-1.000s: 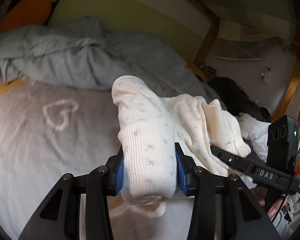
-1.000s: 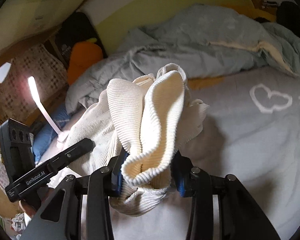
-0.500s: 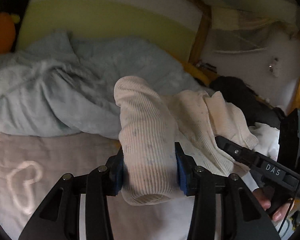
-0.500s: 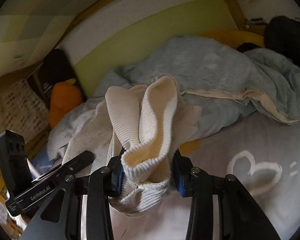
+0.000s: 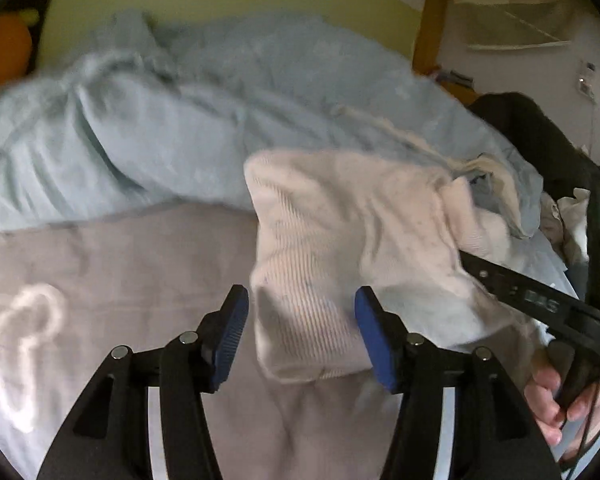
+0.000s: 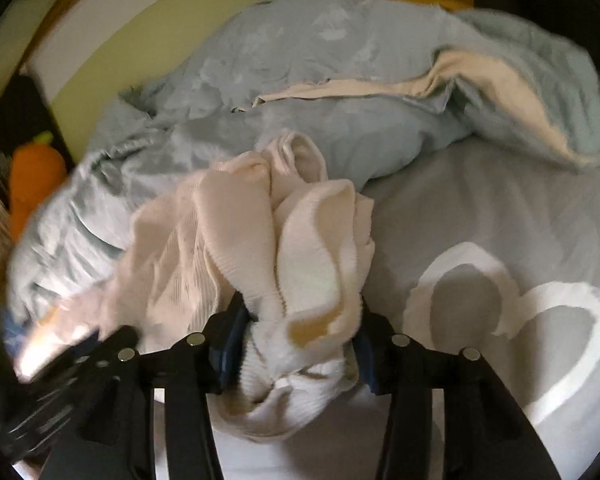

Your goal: Fold small clothes

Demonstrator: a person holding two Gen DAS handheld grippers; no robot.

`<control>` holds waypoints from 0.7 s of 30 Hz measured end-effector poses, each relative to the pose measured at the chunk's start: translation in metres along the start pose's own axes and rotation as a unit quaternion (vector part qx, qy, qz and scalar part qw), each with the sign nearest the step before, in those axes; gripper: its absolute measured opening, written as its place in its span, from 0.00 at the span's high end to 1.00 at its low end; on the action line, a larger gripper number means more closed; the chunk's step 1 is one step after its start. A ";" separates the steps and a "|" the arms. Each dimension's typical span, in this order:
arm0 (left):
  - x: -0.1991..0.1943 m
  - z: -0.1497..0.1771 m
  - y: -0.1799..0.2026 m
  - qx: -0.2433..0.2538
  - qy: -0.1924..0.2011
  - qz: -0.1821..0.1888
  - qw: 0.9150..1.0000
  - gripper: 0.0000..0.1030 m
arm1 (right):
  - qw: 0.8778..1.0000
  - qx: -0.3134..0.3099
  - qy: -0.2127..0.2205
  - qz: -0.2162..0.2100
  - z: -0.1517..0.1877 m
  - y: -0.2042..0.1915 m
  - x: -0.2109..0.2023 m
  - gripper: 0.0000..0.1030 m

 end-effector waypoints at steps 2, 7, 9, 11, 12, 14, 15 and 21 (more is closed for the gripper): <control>-0.032 -0.003 -0.002 0.014 0.042 -0.018 0.999 0.27 | 1.000 -0.005 0.010 0.024 -0.004 -0.007 -0.010 0.44; -0.125 -0.010 -0.019 0.043 0.162 -0.107 0.980 0.03 | 0.993 -0.025 0.111 0.037 -0.008 -0.039 -0.076 0.27; -0.161 -0.009 -0.033 0.043 0.203 -0.148 0.967 0.01 | 0.986 -0.038 0.163 0.026 -0.002 -0.062 -0.105 0.17; -0.191 -0.003 -0.049 0.038 0.231 -0.199 0.952 0.01 | 0.975 -0.076 0.209 0.022 0.008 -0.089 -0.130 0.12; -0.205 0.002 -0.058 0.037 0.237 -0.209 0.948 0.01 | 0.969 -0.100 0.224 0.024 0.012 -0.102 -0.139 0.10; -0.226 0.012 -0.076 0.031 0.245 -0.202 0.948 0.01 | 0.957 -0.144 0.252 0.026 0.023 -0.127 -0.155 0.00; -0.237 0.017 -0.083 0.026 0.250 -0.199 0.947 0.01 | 0.954 -0.149 0.260 0.024 0.026 -0.135 -0.162 0.00; -0.246 0.048 -0.122 -0.028 0.242 -0.224 0.944 0.01 | 0.947 -0.129 0.293 -0.004 0.068 -0.159 -0.172 0.00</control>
Point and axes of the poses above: each gripper's, at about its wrist camera, not at the fingertips, and x roughly the way its jaws point, y to its right, z to its underside, the point moved 3 cm from there along x, roughly the way its jaws point, and after that the axes turned 6 degrees about x, right-handed, at the moved point
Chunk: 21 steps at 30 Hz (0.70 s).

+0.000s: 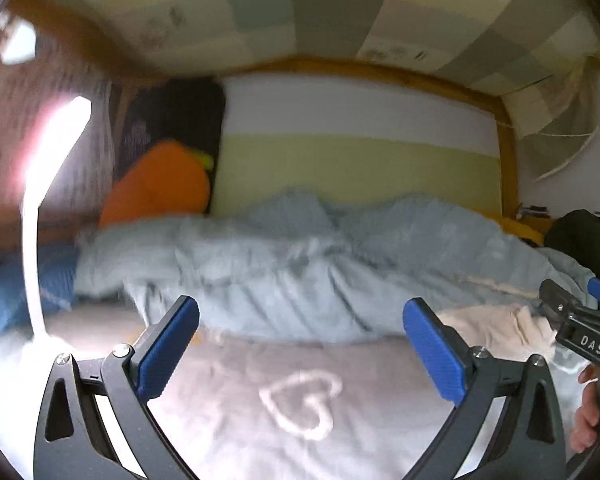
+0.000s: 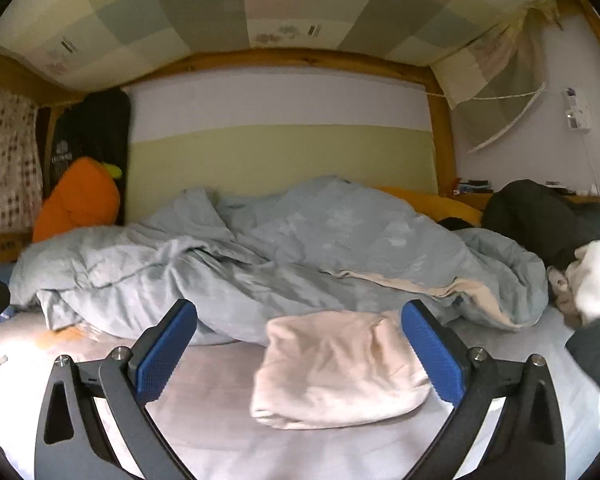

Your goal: Fold small clothes

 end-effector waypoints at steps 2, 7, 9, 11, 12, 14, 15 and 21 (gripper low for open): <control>0.008 0.019 -0.005 -0.007 -0.018 0.012 1.000 0.01 | 1.000 0.002 0.001 -0.005 0.016 -0.006 -0.003 0.00; 0.030 0.065 0.010 0.032 -0.060 0.011 0.998 0.01 | 1.000 -0.005 -0.016 0.015 0.060 -0.008 0.020 0.00; 0.036 0.069 0.017 0.052 -0.075 0.005 0.996 0.01 | 0.999 -0.008 -0.045 0.019 0.066 -0.007 0.030 0.00; 0.037 0.070 0.023 0.069 -0.080 -0.014 0.994 0.01 | 0.999 -0.004 -0.050 0.021 0.069 -0.005 0.032 0.00; 0.036 0.070 0.025 0.073 -0.080 -0.023 0.994 0.01 | 0.999 -0.003 -0.049 0.020 0.069 -0.005 0.030 0.00; 0.028 0.068 0.024 0.068 -0.068 -0.011 0.995 0.01 | 0.999 -0.007 -0.040 0.027 0.068 -0.006 0.025 0.00; 0.023 0.066 0.024 0.063 -0.059 -0.007 0.996 0.01 | 0.999 -0.011 -0.036 0.028 0.067 -0.007 0.025 0.00; 0.011 0.060 0.027 0.066 -0.033 -0.002 0.997 0.01 | 0.998 -0.034 -0.041 0.029 0.067 -0.016 0.025 0.00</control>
Point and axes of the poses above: each gripper's, at about its wrist camera, not at the fingertips, and x roughly the way its jaws point, y to its right, z to its underside, the point moved 3 cm from there along x, roughly the way its jaws point, and after that the axes turned 6 degrees about x, right-handed, at the moved point
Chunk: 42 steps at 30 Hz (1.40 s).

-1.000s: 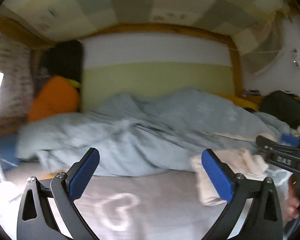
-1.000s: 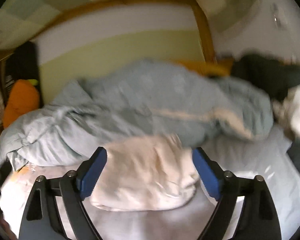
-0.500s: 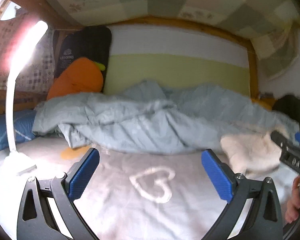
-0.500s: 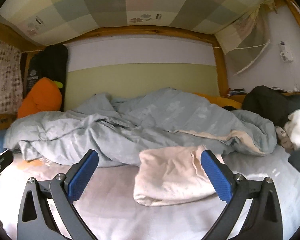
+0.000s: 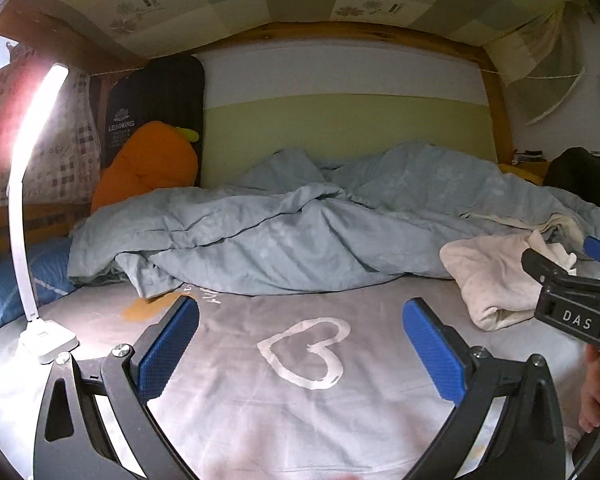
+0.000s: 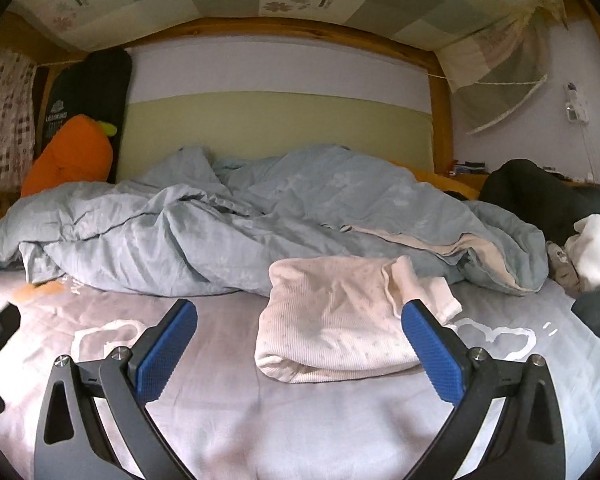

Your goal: Fold small clothes

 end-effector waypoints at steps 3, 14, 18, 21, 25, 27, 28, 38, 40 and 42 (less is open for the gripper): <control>0.002 0.000 -0.001 -0.006 -0.006 0.002 1.000 0.01 | 1.000 0.002 0.005 -0.001 -0.001 0.000 -0.001 0.00; 0.011 0.004 -0.009 -0.028 -0.033 0.003 0.999 0.01 | 1.000 -0.017 0.016 0.003 0.000 -0.008 -0.006 0.00; 0.013 0.006 -0.012 -0.036 -0.040 0.006 0.999 0.01 | 1.000 -0.016 0.015 0.003 0.000 -0.008 -0.006 0.00; 0.014 0.006 -0.012 -0.039 -0.043 0.006 0.998 0.01 | 1.000 -0.017 0.015 0.002 0.000 -0.007 -0.005 0.00; 0.014 0.006 -0.013 -0.041 -0.041 0.008 0.998 0.01 | 1.000 -0.017 0.015 0.003 0.000 -0.008 -0.006 0.00; 0.015 0.007 -0.013 -0.042 -0.043 0.010 0.998 0.01 | 1.000 -0.017 0.014 0.004 0.000 -0.008 -0.006 0.00; 0.016 0.007 -0.013 -0.043 -0.045 0.009 0.998 0.01 | 1.000 -0.017 0.014 0.004 0.000 -0.008 -0.006 0.00; 0.016 0.007 -0.015 -0.049 -0.046 0.009 0.998 0.01 | 1.000 -0.017 0.008 0.007 0.004 -0.005 -0.004 0.00; 0.017 0.007 -0.014 -0.048 -0.045 0.009 0.998 0.01 | 1.000 -0.017 0.005 0.008 0.004 -0.005 -0.003 0.00; 0.017 0.007 -0.014 -0.046 -0.045 0.008 0.998 0.01 | 1.000 -0.018 0.002 0.008 0.004 -0.004 -0.002 0.00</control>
Point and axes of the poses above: each gripper's, at about its wrist camera, not at the fingertips, and x roughly the way its jaws point, y to its right, z to its underside, the point moved 3 cm from there along x, roughly the way its jaws point, and after that the axes turned 6 degrees about x, right-handed, at the moved point
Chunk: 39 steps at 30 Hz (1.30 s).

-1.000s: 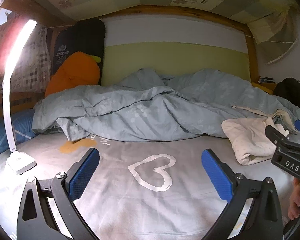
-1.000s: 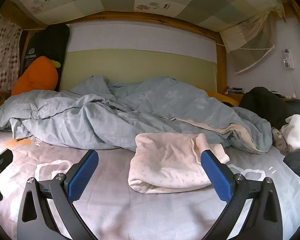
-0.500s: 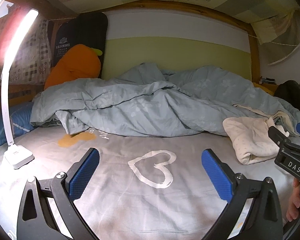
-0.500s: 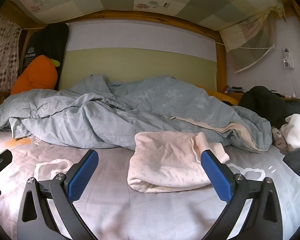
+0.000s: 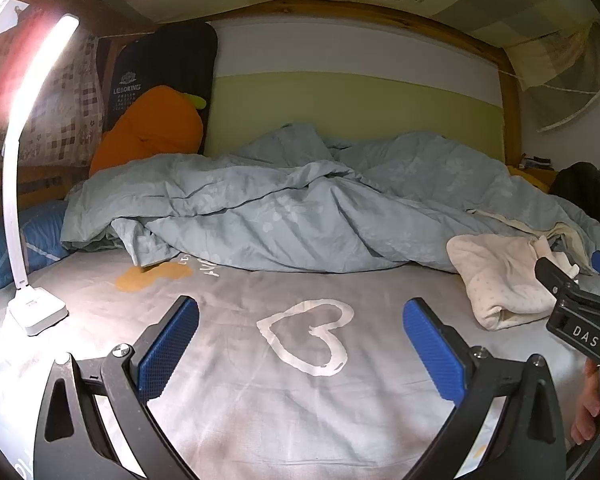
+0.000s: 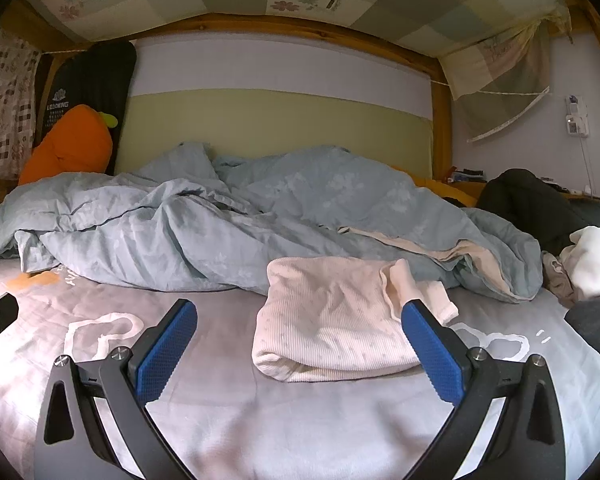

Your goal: Fold small clothes

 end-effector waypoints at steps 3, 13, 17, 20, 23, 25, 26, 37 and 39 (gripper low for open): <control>-0.001 0.000 0.001 -0.001 0.002 -0.001 1.000 0.01 | 1.000 -0.001 -0.002 -0.001 0.000 0.001 0.002 0.00; -0.001 0.000 0.003 0.006 0.006 -0.001 1.000 0.01 | 1.000 -0.003 -0.003 -0.001 0.000 0.000 0.002 0.00; -0.004 -0.001 0.006 0.015 0.011 0.002 1.000 0.01 | 1.000 -0.003 -0.004 -0.001 0.001 0.001 0.002 0.00; -0.005 -0.001 0.006 0.021 0.015 0.002 1.000 0.01 | 1.000 -0.004 -0.003 -0.002 0.000 0.001 0.003 0.00; -0.005 -0.001 0.007 0.025 0.016 0.004 1.000 0.01 | 1.000 -0.004 -0.003 -0.002 0.000 0.001 0.003 0.00; -0.005 -0.001 0.007 0.025 0.016 0.004 1.000 0.01 | 1.000 -0.005 -0.004 -0.002 0.001 0.002 0.004 0.00; -0.005 -0.001 0.007 0.025 0.016 0.004 1.000 0.01 | 1.000 -0.004 -0.004 -0.002 0.000 0.002 0.004 0.00; -0.006 0.000 0.009 0.027 0.014 0.005 1.000 0.01 | 1.000 -0.005 -0.004 -0.004 0.000 0.002 0.005 0.00; -0.006 0.000 0.009 0.026 0.015 0.008 1.000 0.01 | 1.000 -0.005 -0.005 -0.004 0.000 0.002 0.005 0.00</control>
Point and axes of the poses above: each gripper's, at about its wrist camera, not at the fingertips, and x roughly the way its jaws point, y to its right, z to its underside, the point moved 3 cm from there along x, roughly the way its jaws point, and after that the axes turned 6 degrees about x, right-handed, at the moved point
